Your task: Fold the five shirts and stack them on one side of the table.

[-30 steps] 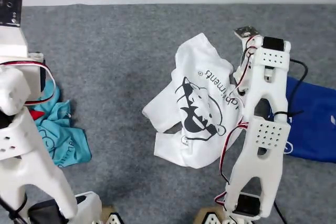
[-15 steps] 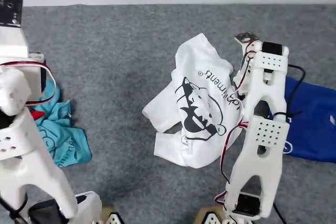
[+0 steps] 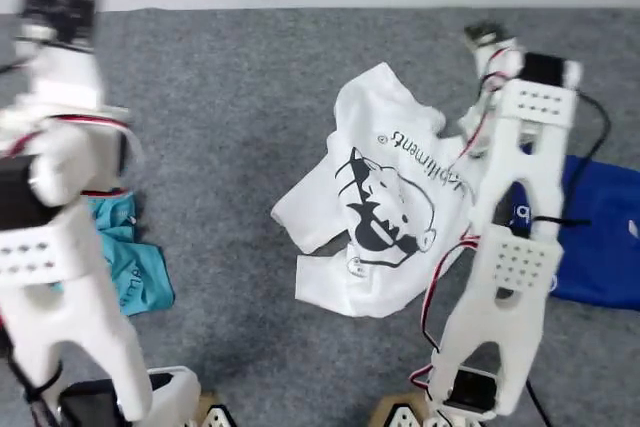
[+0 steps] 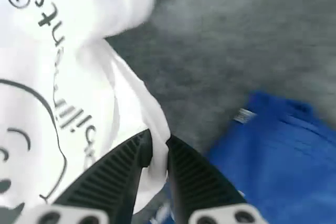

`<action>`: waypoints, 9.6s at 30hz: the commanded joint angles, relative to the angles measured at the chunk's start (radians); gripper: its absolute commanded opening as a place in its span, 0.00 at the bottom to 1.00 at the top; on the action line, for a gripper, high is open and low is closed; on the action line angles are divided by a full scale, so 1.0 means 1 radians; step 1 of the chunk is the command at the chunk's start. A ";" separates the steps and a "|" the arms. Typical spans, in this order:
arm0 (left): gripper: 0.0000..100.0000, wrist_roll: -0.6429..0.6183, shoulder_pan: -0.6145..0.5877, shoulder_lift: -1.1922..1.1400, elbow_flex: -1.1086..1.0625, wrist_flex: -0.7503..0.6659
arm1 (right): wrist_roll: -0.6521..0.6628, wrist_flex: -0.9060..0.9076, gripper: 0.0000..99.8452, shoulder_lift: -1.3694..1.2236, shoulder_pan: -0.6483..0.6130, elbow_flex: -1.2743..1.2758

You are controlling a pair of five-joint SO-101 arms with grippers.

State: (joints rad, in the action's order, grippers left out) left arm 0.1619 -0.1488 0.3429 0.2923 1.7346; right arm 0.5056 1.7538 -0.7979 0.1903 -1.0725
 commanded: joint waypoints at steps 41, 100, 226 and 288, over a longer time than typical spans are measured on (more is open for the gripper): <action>0.01 -0.009 0.801 -0.839 -0.289 -0.186 | 0.028 0.042 0.01 0.294 0.128 0.147; 0.12 0.219 0.470 0.112 -0.720 0.006 | -0.187 -0.199 0.01 0.225 -0.240 0.144; 0.00 0.192 0.230 0.224 -0.182 -0.124 | -0.172 -0.183 0.01 0.750 -0.128 0.078; 0.23 0.327 0.104 -0.431 -0.645 -0.399 | -0.172 -0.213 0.01 0.278 -0.231 0.106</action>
State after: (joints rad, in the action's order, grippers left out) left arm 0.5025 -0.0506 -0.0545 -0.3567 1.3955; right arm 0.3414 1.5251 -0.5309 -0.0460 -0.9068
